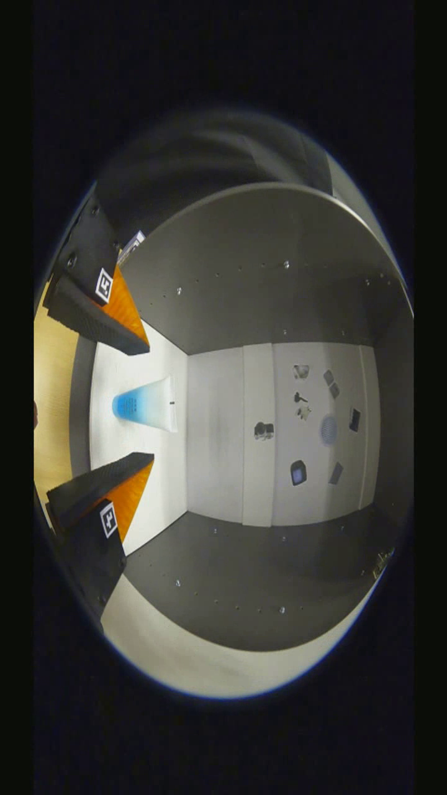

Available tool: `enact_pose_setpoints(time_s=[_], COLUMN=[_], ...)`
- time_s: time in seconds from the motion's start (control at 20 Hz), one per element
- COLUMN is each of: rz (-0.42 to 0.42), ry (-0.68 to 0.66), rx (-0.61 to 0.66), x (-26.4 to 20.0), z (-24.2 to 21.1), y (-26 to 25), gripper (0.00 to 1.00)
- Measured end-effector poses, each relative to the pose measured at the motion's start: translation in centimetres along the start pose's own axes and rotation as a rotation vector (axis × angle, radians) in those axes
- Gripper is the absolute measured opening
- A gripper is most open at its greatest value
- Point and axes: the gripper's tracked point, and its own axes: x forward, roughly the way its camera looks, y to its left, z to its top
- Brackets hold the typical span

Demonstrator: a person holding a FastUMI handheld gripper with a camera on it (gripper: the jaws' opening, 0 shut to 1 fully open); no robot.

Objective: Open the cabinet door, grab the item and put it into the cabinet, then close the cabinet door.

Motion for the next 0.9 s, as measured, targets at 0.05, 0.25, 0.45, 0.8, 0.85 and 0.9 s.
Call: enact_pose_setpoints(time_s=[0.05,0.25,0.45,0.8,0.85,0.9], rz=[0.005,0.046,0.078,0.079,0.071,0.059], ry=[-0.023,-0.117,-0.184,-0.251,-0.264,-0.273], rx=[-0.007,-0.035,-0.02,-0.016,-0.008,-0.003], x=[-1.5,-8.5,-15.1,-25.2,-26.5,-27.7], z=[0.3,0.9,-0.1,-2.3,-2.3,-2.2], y=[0.3,2.5,4.6,3.4,2.6,1.6], gripper=[1.0,1.0,1.0,0.98,0.98,0.98])
